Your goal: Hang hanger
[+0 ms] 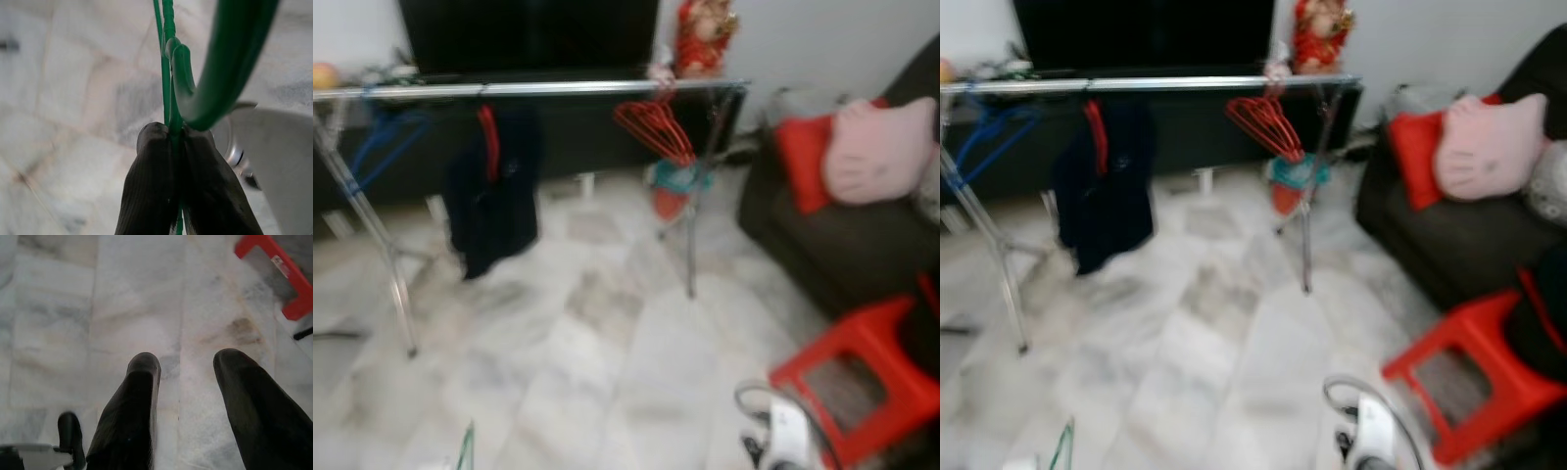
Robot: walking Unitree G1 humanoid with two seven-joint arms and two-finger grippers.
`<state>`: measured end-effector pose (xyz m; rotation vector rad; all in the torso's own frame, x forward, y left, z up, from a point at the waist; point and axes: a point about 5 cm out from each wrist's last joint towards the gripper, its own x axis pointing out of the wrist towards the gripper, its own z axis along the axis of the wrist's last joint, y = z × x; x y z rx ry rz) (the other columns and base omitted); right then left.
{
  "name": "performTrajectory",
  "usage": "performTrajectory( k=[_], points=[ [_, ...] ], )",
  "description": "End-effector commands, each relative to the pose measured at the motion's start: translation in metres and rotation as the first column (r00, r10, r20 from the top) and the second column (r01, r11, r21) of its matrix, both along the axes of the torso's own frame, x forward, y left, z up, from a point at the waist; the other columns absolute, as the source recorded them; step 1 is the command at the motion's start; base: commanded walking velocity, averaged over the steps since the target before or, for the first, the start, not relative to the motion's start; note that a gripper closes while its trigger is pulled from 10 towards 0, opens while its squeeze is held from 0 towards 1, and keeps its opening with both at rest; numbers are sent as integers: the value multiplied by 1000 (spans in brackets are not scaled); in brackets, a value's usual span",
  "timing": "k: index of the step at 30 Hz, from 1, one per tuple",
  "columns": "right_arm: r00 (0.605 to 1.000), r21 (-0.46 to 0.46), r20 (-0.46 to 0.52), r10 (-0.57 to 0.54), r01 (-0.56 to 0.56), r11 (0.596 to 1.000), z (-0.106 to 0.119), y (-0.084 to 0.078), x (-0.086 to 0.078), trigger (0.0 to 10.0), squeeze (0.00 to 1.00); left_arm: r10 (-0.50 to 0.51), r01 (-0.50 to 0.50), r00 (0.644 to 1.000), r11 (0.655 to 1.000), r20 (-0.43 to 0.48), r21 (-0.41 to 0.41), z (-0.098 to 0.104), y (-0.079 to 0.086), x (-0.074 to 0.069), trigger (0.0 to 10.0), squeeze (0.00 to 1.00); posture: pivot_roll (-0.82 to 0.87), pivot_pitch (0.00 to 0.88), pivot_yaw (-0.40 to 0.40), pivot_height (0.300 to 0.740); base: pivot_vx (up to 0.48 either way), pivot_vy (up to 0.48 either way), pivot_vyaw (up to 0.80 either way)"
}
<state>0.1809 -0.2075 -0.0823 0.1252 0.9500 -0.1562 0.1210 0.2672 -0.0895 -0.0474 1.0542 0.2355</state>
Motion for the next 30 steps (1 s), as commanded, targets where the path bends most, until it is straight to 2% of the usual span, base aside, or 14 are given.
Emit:
performTrajectory(
  k=[1, 5, 30],
  points=[
    [1000, -28, -18, -16, 16, 999, -1, -12, -7, 10000, 0, -16, 16, 1000, 1000, -3, -17, -2, -7, 1, 10000, 0, 76, 0, -56, 740, 326, 0, -719],
    [1000, -29, -16, -15, 15, 999, -1, -12, -7, 10000, 0, -19, 19, 1000, 1000, -4, -16, -2, -7, 1, 10000, 0, 75, 0, -55, 740, 329, 0, -716],
    [1000, -37, -9, 5, -5, 999, -2, -7, -9, 10000, 0, -49, 49, 999, 999, -17, 4, -1, -3, -1, 10000, 0, 63, 0, -23, 740, 332, 0, 32]
  ],
)
